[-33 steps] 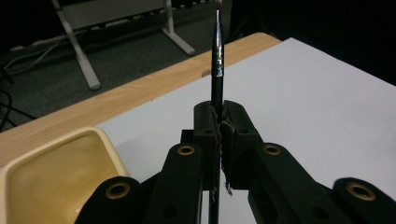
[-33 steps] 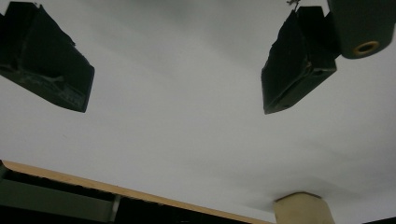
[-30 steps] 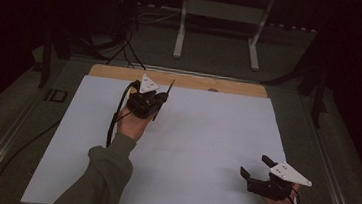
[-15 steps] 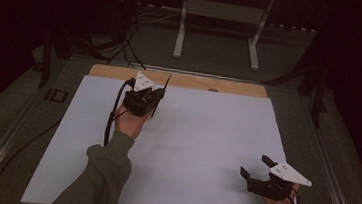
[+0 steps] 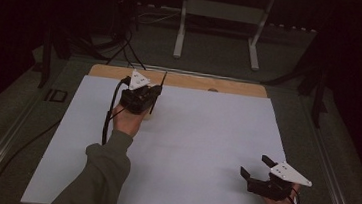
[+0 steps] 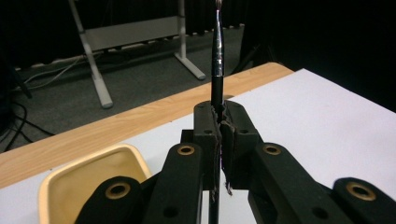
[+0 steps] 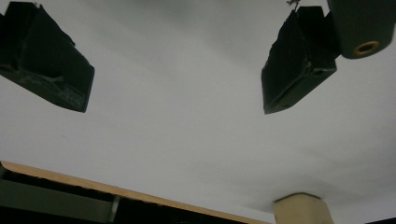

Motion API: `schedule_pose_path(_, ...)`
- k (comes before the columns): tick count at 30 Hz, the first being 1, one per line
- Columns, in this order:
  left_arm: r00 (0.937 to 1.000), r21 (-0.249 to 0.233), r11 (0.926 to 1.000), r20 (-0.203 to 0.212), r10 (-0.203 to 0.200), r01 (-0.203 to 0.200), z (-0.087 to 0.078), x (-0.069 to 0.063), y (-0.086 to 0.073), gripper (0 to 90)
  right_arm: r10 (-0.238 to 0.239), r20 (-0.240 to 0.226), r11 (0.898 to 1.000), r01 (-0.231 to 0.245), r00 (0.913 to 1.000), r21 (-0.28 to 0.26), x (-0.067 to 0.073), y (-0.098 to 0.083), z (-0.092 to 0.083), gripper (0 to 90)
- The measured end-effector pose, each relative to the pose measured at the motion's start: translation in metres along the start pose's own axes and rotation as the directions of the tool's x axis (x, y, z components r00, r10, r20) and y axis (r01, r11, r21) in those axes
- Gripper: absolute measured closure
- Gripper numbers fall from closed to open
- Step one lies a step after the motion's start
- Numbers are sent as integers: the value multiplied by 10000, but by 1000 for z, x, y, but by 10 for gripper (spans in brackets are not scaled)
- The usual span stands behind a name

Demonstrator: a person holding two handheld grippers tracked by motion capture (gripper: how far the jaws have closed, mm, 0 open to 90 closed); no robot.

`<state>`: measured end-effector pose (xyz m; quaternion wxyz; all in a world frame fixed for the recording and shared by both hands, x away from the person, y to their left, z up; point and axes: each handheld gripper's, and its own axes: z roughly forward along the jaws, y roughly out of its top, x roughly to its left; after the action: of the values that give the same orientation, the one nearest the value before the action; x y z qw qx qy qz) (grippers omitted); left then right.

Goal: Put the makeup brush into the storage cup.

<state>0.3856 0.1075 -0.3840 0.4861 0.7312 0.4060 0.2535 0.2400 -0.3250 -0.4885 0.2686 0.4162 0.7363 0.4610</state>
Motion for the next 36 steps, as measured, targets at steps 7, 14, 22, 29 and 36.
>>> schedule_pose_path(7, 9999, -99, 9999, -130, -71, 69, 0, 6, -1, 866, -4, -8, 10000, 5, 10000, 9, 0, 0, 0, 93)
schedule_pose_path(14, 9996, -190, 9997, -204, -173, 169, 0, 11, -1, 866, -14, -14, 10000, 14, 10000, 14, 0, 0, 0, 93)
schedule_pose_path(22, 9991, -246, 9994, -334, -264, 256, 0, 16, -2, 865, -12, -14, 10000, 12, 10000, 19, 0, 0, 0, 93)
schedule_pose_path(29, 9987, -311, 9991, -418, -300, 287, -1, 21, -2, 866, -11, -13, 10000, 11, 10000, 16, 0, 0, 0, 93)
schedule_pose_path(36, 9981, -319, 9989, -496, -369, 353, -1, 26, -3, 866, -21, -18, 10000, 21, 10000, 18, 0, 0, 0, 93)
